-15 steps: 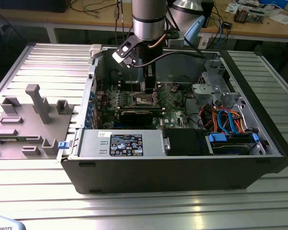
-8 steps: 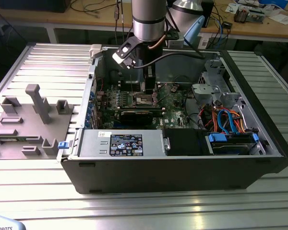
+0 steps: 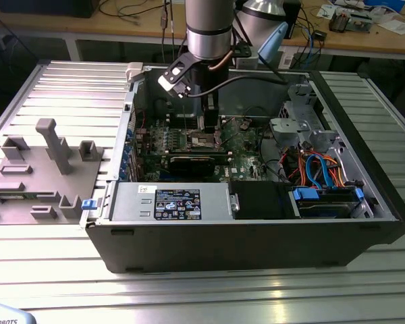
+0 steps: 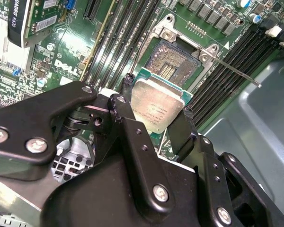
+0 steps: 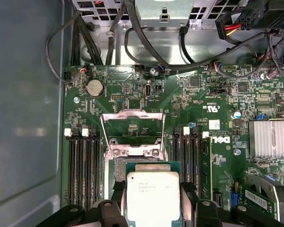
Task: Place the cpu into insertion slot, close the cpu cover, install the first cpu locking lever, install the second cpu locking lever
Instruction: 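Place the cpu into insertion slot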
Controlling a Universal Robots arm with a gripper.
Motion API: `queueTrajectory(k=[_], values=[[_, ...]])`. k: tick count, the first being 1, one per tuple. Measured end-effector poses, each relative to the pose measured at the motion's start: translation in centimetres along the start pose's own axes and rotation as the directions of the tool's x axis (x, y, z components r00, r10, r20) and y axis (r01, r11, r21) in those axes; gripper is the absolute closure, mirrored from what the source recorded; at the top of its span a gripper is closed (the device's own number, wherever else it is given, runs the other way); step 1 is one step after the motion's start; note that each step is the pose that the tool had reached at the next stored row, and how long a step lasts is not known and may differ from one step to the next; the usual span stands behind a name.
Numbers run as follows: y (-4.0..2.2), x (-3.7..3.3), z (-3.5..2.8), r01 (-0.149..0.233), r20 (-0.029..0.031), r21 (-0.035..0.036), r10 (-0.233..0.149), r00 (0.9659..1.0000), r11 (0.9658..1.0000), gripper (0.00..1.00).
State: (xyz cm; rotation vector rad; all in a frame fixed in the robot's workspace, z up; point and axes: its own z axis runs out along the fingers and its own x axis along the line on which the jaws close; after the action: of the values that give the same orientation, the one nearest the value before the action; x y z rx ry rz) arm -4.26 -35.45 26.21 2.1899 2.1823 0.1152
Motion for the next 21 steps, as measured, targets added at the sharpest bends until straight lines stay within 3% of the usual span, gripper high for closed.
queueTrajectory(k=[4, 21], values=[[-0.02, 0.0, 0.21, 0.0, 0.0038, -0.0001, 0.0, 1.0, 1.0, 0.45], [-0.07, 0.3, 0.82, 0.0, 0.004, 0.0, 0.0, 1.0, 1.0, 0.45]])
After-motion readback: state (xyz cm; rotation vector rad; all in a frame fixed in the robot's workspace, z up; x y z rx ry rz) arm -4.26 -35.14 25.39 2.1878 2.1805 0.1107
